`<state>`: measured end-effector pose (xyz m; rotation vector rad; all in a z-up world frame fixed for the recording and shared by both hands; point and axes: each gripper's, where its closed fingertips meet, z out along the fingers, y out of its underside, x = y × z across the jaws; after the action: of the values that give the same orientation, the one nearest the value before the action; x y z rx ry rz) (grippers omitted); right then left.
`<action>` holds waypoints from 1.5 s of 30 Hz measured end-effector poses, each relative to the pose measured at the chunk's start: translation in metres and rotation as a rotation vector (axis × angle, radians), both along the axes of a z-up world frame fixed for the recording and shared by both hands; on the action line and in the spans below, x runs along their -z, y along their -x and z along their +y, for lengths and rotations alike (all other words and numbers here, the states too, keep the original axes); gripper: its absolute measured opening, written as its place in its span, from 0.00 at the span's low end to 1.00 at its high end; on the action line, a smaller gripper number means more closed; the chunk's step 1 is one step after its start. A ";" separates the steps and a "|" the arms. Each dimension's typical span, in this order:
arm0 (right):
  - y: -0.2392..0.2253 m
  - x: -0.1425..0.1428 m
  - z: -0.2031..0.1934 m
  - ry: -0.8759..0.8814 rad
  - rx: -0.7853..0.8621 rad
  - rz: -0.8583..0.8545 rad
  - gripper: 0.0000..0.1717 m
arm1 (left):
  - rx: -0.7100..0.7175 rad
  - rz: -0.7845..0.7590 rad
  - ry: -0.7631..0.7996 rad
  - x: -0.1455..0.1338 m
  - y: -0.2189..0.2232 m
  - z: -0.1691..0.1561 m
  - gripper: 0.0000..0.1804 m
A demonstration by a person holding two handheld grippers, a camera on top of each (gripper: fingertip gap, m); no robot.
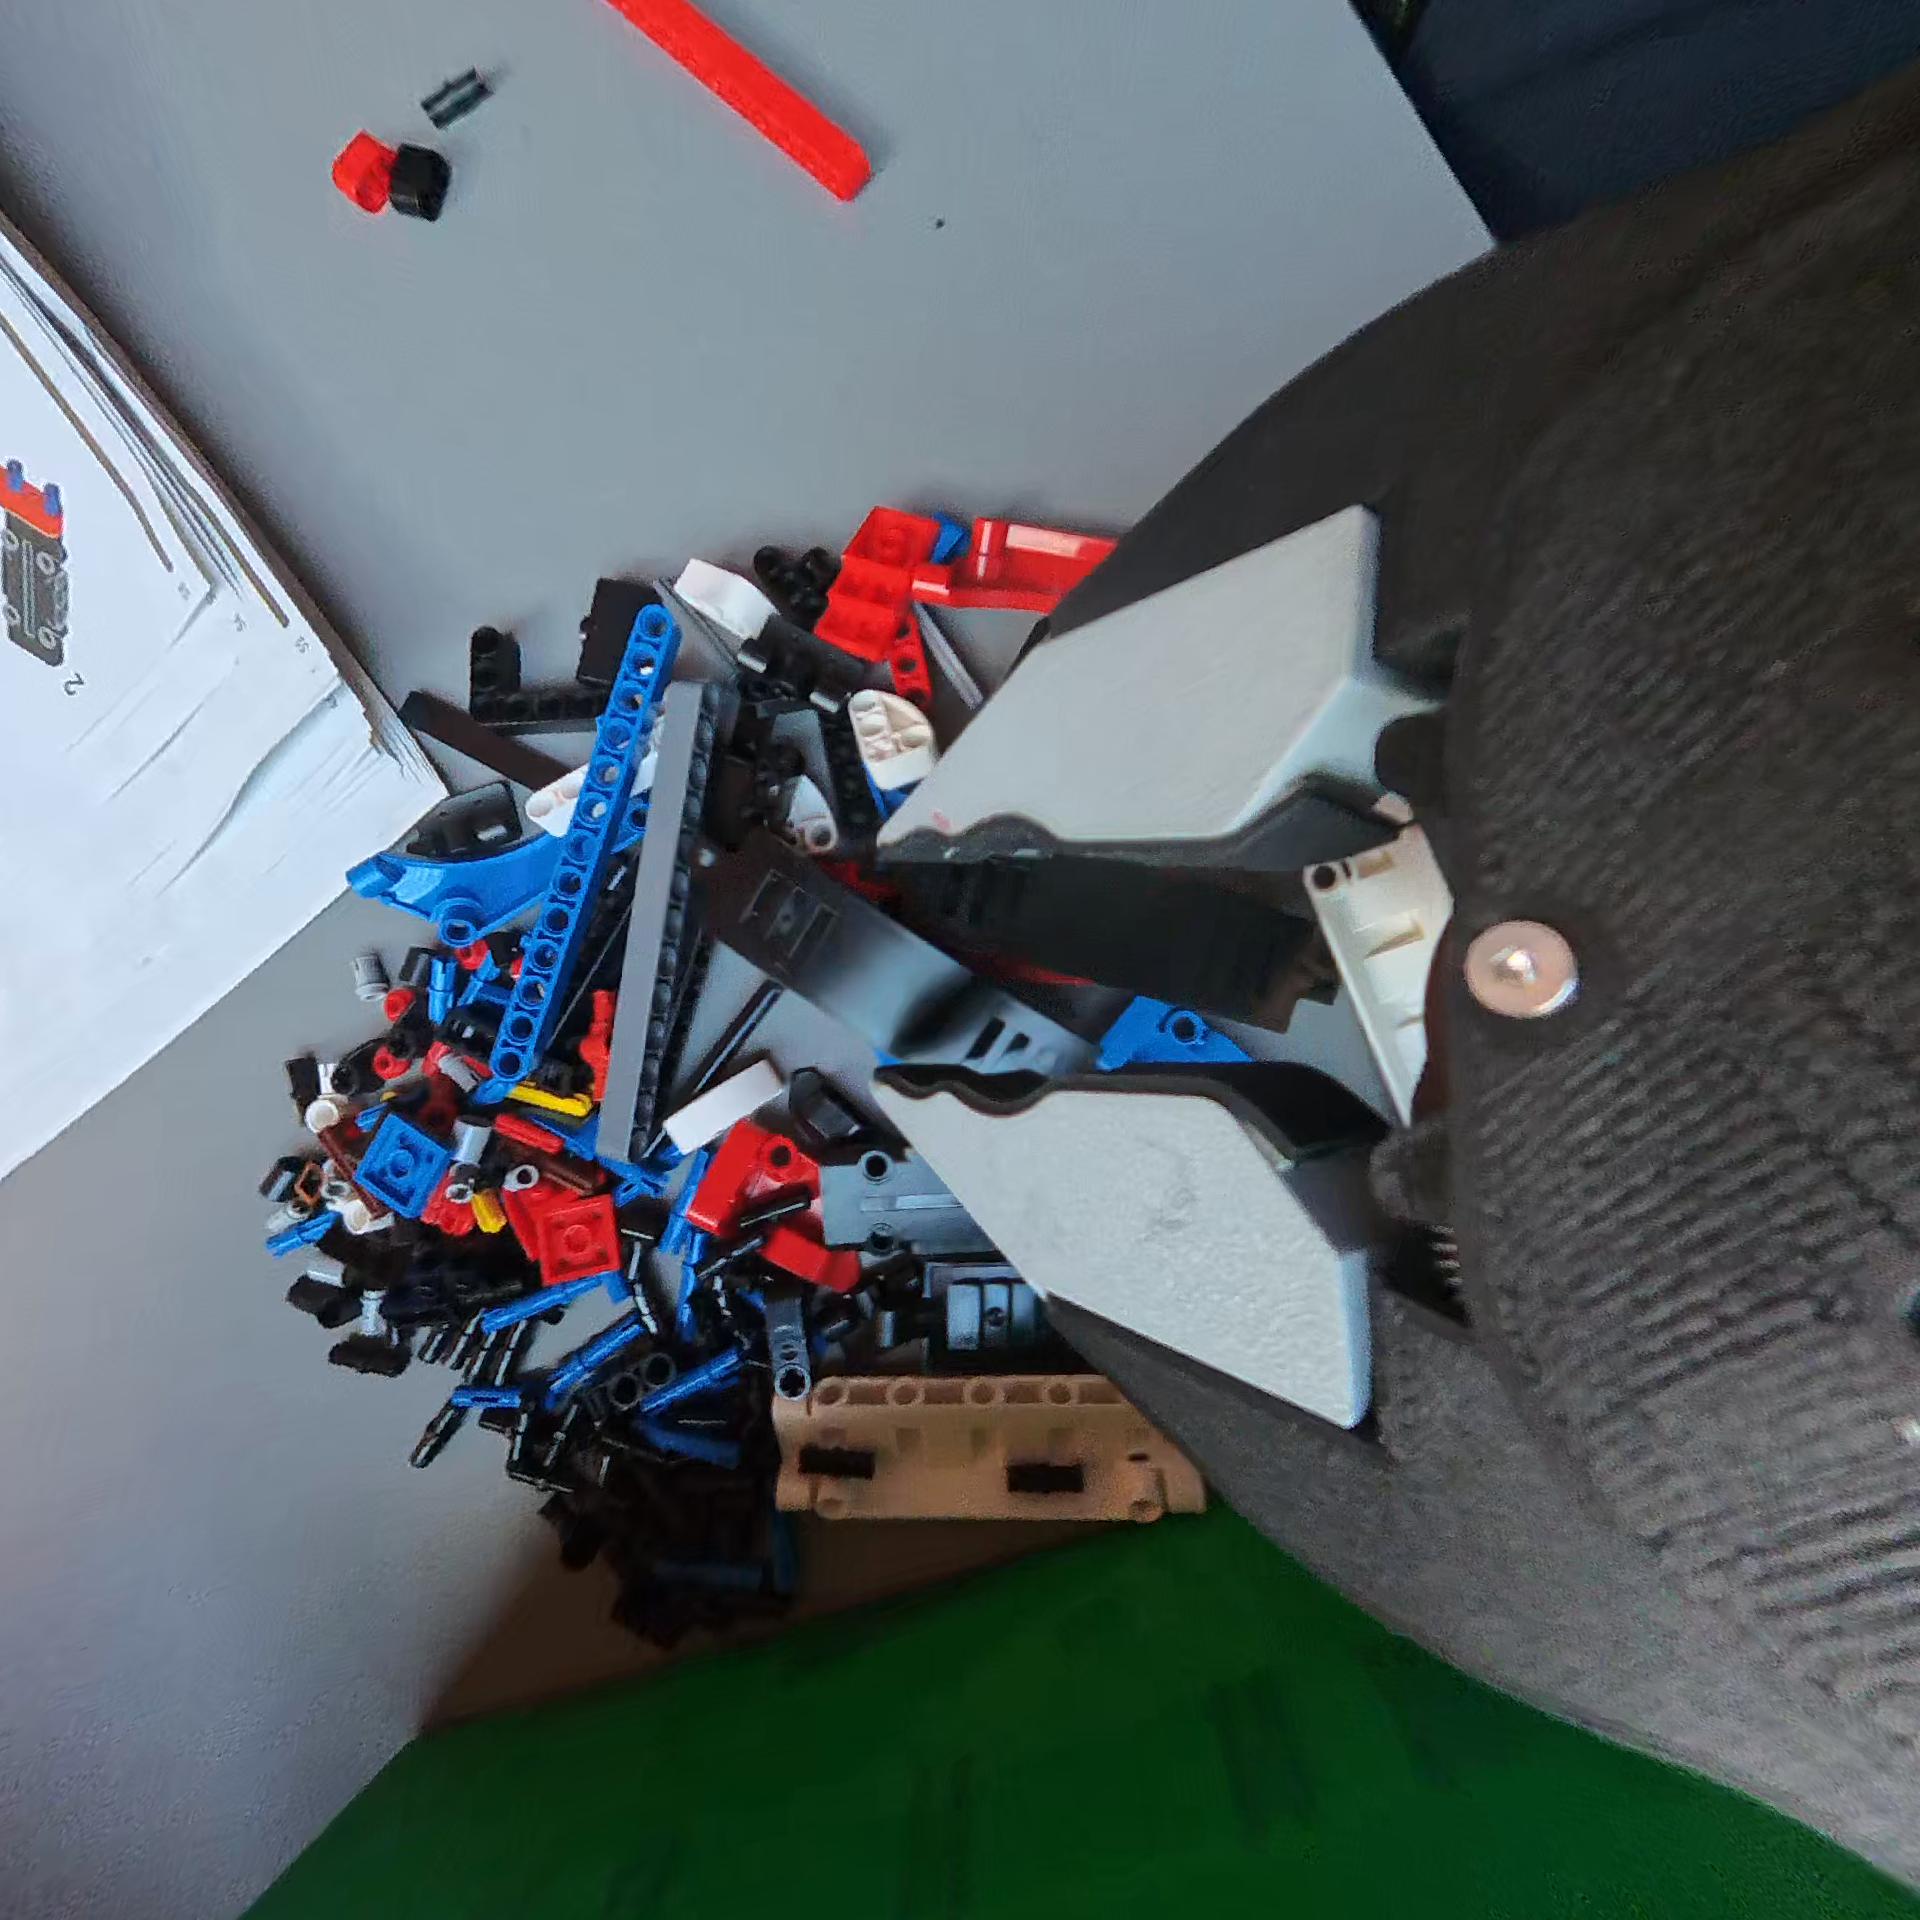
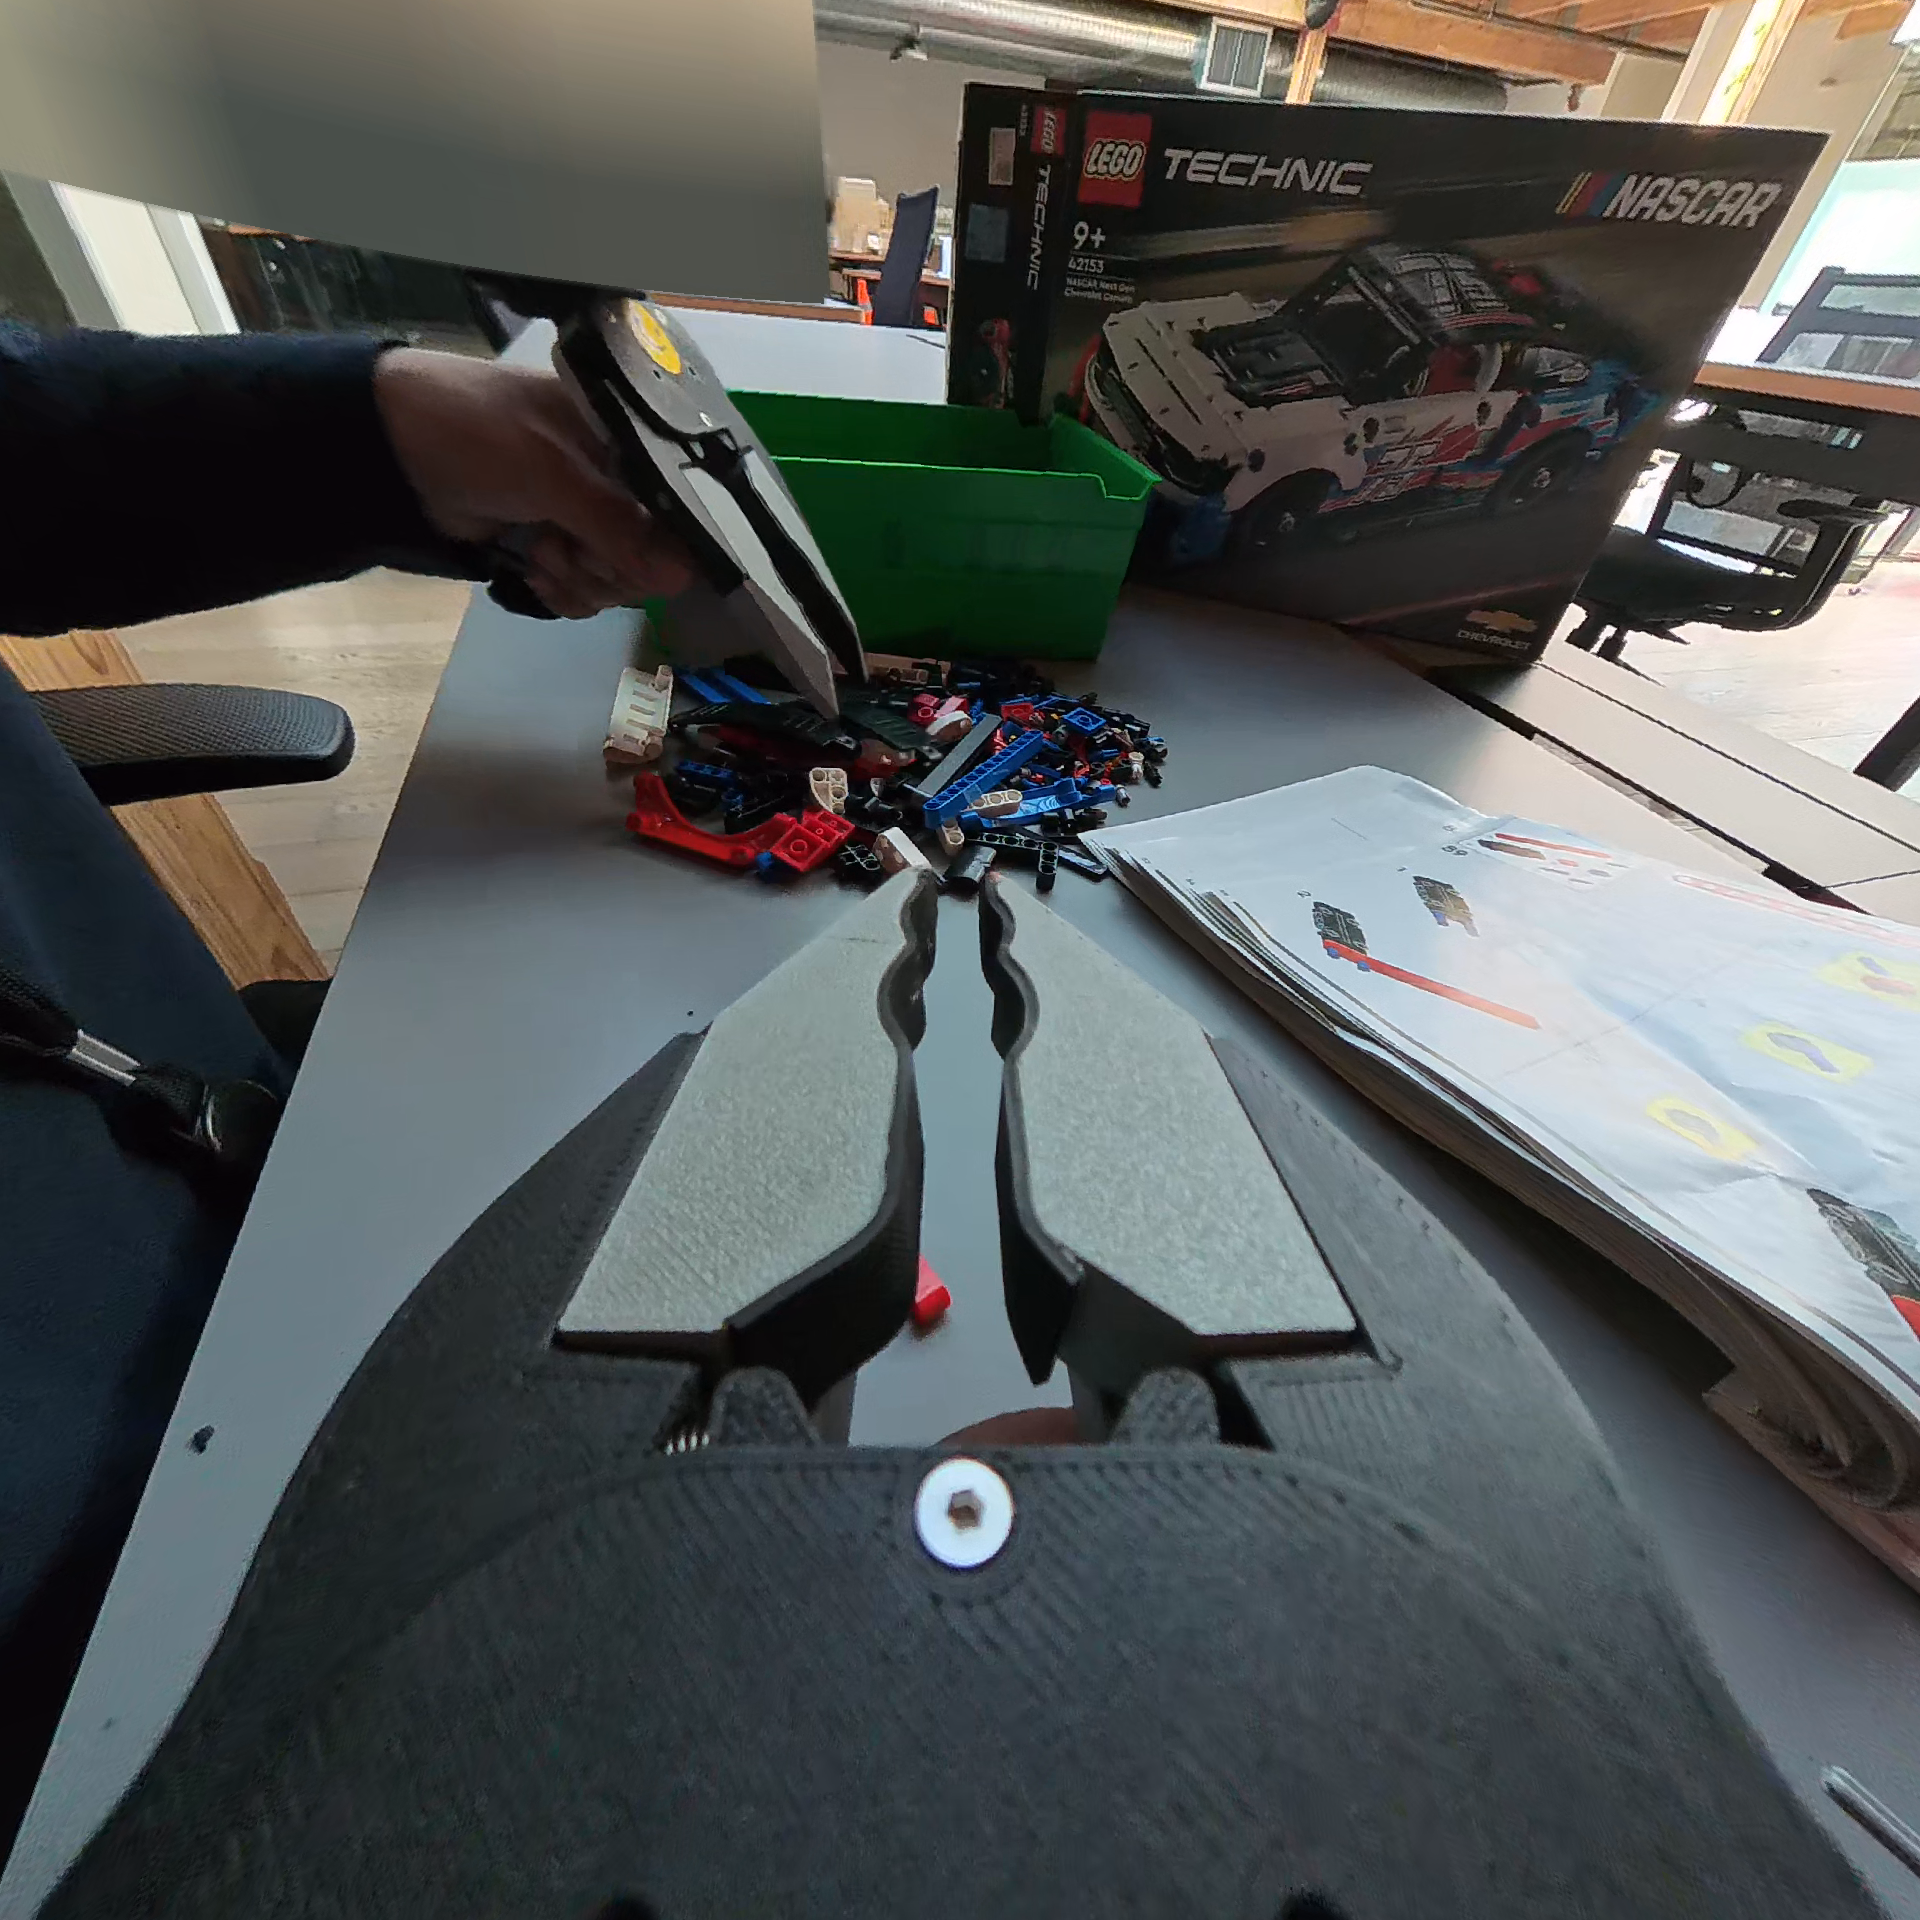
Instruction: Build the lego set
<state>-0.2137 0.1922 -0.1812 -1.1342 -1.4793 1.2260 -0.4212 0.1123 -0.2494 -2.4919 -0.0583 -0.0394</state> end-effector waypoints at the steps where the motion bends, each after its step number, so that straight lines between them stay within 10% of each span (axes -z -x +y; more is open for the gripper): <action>1: 0.000 0.000 0.000 0.004 0.000 0.001 0.03 | -0.010 -0.004 -0.010 -0.002 0.001 -0.003 0.21; 25: -0.006 -0.013 -0.012 0.010 -0.043 0.047 0.02 | -0.102 0.175 0.167 0.025 0.053 -0.020 0.14; 34: -0.007 -0.016 -0.010 0.008 -0.032 0.061 0.02 | -0.087 0.348 0.060 -0.017 0.050 -0.013 0.13; 40: -0.016 -0.039 0.005 -0.032 0.069 0.184 0.00 | 0.222 0.313 -0.093 -0.051 -0.039 0.032 0.13; 45: -0.019 -0.038 0.022 -0.039 0.168 0.176 0.00 | 0.566 0.161 -0.038 -0.007 -0.146 0.063 0.13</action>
<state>-0.1952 0.2145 -0.1433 -1.0731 -1.2456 1.1443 -0.2755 0.1756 -0.2419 -2.3860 0.7063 -0.0743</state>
